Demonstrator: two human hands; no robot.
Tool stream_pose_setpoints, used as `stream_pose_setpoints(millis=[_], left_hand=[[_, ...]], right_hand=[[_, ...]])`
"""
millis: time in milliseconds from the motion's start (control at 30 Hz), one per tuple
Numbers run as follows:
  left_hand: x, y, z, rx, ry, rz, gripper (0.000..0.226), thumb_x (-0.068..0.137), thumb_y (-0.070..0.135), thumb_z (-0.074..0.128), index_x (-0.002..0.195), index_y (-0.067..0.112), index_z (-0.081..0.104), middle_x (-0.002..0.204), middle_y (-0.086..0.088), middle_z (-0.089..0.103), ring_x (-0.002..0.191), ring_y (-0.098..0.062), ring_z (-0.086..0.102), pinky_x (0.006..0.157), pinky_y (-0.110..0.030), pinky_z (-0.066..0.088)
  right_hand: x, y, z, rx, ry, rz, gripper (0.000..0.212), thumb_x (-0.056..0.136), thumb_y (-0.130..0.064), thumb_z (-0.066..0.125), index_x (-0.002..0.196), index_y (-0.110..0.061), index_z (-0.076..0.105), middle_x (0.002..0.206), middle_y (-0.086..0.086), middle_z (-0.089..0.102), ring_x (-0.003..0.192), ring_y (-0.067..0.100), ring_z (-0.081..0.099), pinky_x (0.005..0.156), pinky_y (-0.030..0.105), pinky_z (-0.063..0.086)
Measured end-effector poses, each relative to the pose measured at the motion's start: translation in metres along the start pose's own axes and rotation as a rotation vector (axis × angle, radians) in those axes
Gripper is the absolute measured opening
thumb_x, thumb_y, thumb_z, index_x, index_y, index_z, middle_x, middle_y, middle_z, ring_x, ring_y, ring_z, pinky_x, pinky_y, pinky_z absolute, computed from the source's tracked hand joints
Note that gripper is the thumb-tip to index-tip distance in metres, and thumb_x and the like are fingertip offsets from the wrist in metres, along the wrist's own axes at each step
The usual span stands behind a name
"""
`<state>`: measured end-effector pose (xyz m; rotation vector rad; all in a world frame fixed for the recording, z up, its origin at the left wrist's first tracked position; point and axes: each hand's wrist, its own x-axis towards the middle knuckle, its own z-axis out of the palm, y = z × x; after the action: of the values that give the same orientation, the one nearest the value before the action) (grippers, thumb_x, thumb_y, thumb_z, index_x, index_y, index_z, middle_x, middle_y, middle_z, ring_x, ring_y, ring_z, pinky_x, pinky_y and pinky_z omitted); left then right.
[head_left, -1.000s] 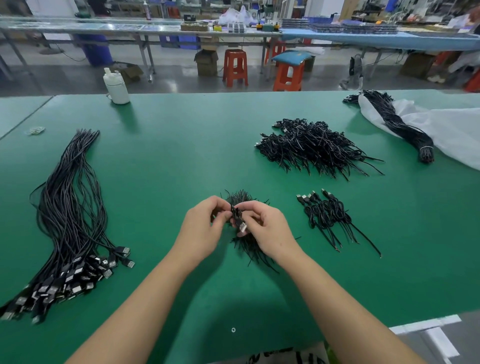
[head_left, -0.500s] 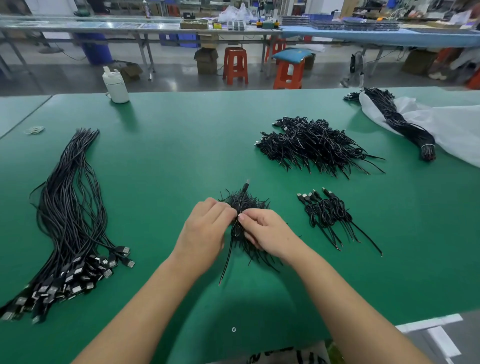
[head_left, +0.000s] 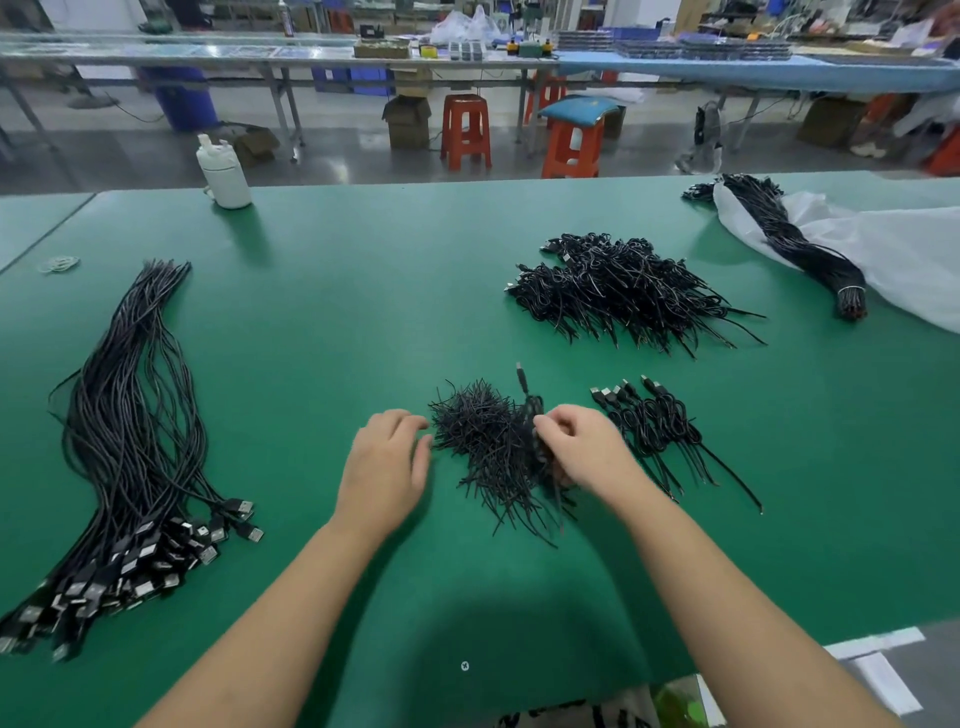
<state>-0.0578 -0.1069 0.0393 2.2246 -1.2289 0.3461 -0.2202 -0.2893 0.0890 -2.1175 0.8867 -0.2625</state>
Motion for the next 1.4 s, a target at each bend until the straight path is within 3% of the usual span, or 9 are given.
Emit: stream_pose_setpoints(millis=[133, 233, 333, 500, 800, 1000, 1267, 1400], left_hand=[[-0.015, -0.046, 0.006, 0.165, -0.062, -0.099, 0.024, 0.091, 0.021, 0.05, 0.092, 0.007, 0.07, 0.092, -0.007, 0.066, 0.086, -0.028, 0.059, 0.076, -0.04, 0.046], [-0.028, -0.061, 0.009, 0.207, -0.073, -0.138, 0.035, 0.091, 0.028, 0.041, 0.087, 0.009, 0.07, 0.089, -0.005, 0.065, 0.083, -0.026, 0.056, 0.072, -0.039, 0.044], [-0.029, -0.065, 0.014, 0.175, -0.066, -0.178, 0.034, 0.091, 0.028, 0.041, 0.087, 0.009, 0.07, 0.09, -0.005, 0.065, 0.085, -0.026, 0.057, 0.075, -0.04, 0.046], [-0.03, -0.069, 0.018, 0.125, -0.035, -0.223, 0.03, 0.09, 0.024, 0.046, 0.083, 0.007, 0.07, 0.089, -0.005, 0.065, 0.086, -0.026, 0.055, 0.076, -0.04, 0.047], [-0.029, -0.073, 0.024, 0.132, 0.005, -0.207, 0.028, 0.09, 0.024, 0.047, 0.08, 0.008, 0.068, 0.085, -0.004, 0.063, 0.082, -0.025, 0.052, 0.072, -0.039, 0.046], [-0.03, -0.073, 0.024, 0.14, -0.004, -0.194, 0.028, 0.091, 0.025, 0.047, 0.081, 0.01, 0.068, 0.083, -0.002, 0.062, 0.081, -0.021, 0.051, 0.072, -0.037, 0.047], [-0.03, -0.074, 0.023, 0.145, -0.01, -0.185, 0.027, 0.09, 0.025, 0.048, 0.082, 0.01, 0.068, 0.083, -0.002, 0.062, 0.081, -0.021, 0.052, 0.073, -0.036, 0.047], [-0.03, -0.072, 0.022, 0.14, -0.004, -0.185, 0.031, 0.09, 0.027, 0.045, 0.081, 0.009, 0.068, 0.083, -0.003, 0.062, 0.08, -0.022, 0.052, 0.072, -0.037, 0.048]], right_hand=[[0.016, 0.032, -0.02, -0.334, 0.156, 0.108, 0.026, 0.1, -0.037, 0.047, 0.089, -0.019, 0.061, 0.07, -0.004, 0.062, 0.054, 0.009, 0.049, 0.048, 0.022, 0.036], [0.022, 0.056, -0.027, -0.479, 0.219, 0.199, 0.03, 0.099, -0.035, 0.047, 0.088, -0.011, 0.061, 0.074, 0.006, 0.067, 0.058, 0.018, 0.054, 0.05, 0.025, 0.04], [0.029, 0.072, -0.026, -0.559, 0.211, 0.246, 0.032, 0.1, -0.032, 0.047, 0.084, -0.006, 0.058, 0.068, 0.007, 0.062, 0.055, 0.02, 0.05, 0.049, 0.027, 0.037], [0.043, 0.076, -0.015, -0.669, 0.166, 0.227, 0.041, 0.099, -0.034, 0.05, 0.065, -0.012, 0.044, 0.056, 0.0, 0.048, 0.047, 0.018, 0.043, 0.044, 0.023, 0.032], [0.06, 0.076, -0.019, -1.037, 0.119, 0.178, 0.047, 0.097, -0.043, 0.052, 0.059, -0.018, 0.041, 0.056, -0.004, 0.048, 0.048, 0.016, 0.045, 0.047, 0.022, 0.027], [0.069, 0.075, -0.025, -1.104, 0.116, 0.118, 0.05, 0.097, -0.053, 0.051, 0.065, -0.015, 0.046, 0.054, -0.004, 0.046, 0.045, 0.017, 0.041, 0.045, 0.021, 0.027], [0.072, 0.073, -0.016, -1.035, 0.117, 0.042, 0.042, 0.097, -0.047, 0.05, 0.068, -0.017, 0.047, 0.057, -0.004, 0.049, 0.049, 0.016, 0.045, 0.044, 0.023, 0.028], [0.076, 0.075, -0.018, -1.016, 0.139, 0.1, 0.034, 0.098, -0.038, 0.051, 0.072, -0.016, 0.051, 0.06, -0.003, 0.052, 0.051, 0.018, 0.049, 0.046, 0.023, 0.03]])
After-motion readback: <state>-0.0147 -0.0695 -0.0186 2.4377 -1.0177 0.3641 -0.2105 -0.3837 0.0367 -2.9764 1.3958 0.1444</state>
